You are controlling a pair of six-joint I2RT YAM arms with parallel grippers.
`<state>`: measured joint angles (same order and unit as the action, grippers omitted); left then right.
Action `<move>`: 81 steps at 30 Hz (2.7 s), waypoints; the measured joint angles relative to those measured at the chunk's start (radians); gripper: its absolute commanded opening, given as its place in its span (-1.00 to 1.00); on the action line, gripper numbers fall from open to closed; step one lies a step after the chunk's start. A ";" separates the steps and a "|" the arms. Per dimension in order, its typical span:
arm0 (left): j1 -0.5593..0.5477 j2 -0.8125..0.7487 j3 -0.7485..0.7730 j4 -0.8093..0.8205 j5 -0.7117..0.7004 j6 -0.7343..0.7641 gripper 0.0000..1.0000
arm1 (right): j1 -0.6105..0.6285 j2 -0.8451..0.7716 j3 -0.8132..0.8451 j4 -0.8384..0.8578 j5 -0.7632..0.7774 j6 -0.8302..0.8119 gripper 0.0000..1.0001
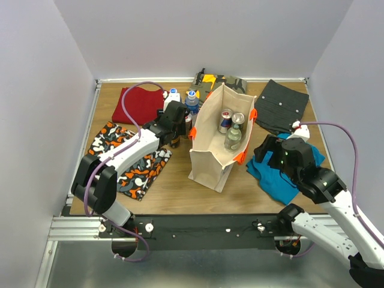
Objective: Take the beverage out of the canvas bag
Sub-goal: Place the drink at the center of the board.
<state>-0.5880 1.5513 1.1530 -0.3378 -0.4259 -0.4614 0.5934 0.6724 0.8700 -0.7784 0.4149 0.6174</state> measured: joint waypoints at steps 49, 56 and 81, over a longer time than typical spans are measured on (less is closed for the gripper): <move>0.006 -0.012 0.002 -0.003 -0.001 -0.033 0.66 | 0.000 -0.032 -0.021 0.021 0.000 0.003 1.00; 0.006 -0.042 0.019 -0.035 -0.003 -0.034 0.72 | 0.000 -0.036 -0.026 0.023 0.000 0.003 1.00; -0.011 -0.320 0.177 -0.152 0.268 0.005 0.98 | 0.000 -0.122 -0.031 0.171 -0.084 -0.019 1.00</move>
<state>-0.5995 1.2308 1.3296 -0.4896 -0.1581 -0.4561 0.5934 0.5507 0.8387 -0.6075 0.3309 0.5983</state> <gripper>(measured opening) 0.988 0.998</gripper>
